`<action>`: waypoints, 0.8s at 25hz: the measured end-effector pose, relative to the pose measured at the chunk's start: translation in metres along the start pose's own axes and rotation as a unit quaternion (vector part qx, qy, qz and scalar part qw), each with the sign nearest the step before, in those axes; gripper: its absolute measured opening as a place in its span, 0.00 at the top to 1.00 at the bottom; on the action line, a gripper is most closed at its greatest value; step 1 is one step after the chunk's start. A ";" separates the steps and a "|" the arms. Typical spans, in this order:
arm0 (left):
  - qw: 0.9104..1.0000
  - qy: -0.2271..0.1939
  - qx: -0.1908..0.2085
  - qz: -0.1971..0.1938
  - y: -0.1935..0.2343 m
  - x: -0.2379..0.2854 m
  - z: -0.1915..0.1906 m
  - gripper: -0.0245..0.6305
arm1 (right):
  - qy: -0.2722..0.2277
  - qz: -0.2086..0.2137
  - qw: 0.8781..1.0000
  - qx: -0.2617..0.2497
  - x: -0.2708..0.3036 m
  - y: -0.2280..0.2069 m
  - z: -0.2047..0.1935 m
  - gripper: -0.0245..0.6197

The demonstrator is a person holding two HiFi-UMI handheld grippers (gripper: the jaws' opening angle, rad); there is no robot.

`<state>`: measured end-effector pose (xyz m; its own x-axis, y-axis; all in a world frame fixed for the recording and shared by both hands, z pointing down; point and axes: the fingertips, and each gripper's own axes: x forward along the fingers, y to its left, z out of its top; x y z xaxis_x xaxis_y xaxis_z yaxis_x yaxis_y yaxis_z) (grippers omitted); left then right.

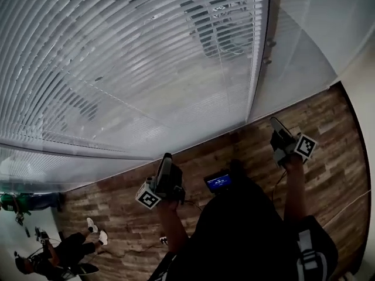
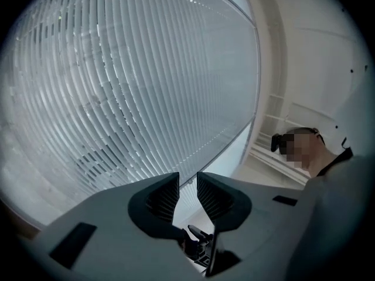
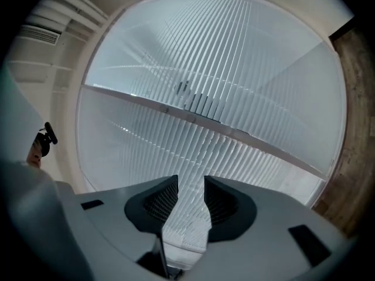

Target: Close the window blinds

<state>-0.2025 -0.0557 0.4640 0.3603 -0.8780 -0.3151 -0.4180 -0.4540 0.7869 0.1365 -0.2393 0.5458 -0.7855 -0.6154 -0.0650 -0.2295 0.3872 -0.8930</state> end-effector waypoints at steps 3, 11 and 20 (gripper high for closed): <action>1.000 0.011 0.010 -0.011 -0.006 -0.022 -0.005 0.83 | 0.004 -0.010 1.000 0.002 -0.022 0.024 -0.029 0.75; 0.997 -0.017 -0.076 -0.013 -0.008 -0.087 -0.082 0.83 | -0.004 -0.082 0.997 0.002 -0.158 0.044 -0.064 0.75; 0.997 -0.079 0.011 -0.002 -0.058 -0.117 -0.048 0.83 | 0.046 0.010 0.999 0.010 -0.118 0.076 -0.071 0.75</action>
<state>-0.1800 0.0803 0.4810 0.2273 -0.8885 -0.3986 -0.4366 -0.4588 0.7739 0.1711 -0.0883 0.5172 -0.8390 -0.5425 -0.0421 -0.2029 0.3837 -0.9009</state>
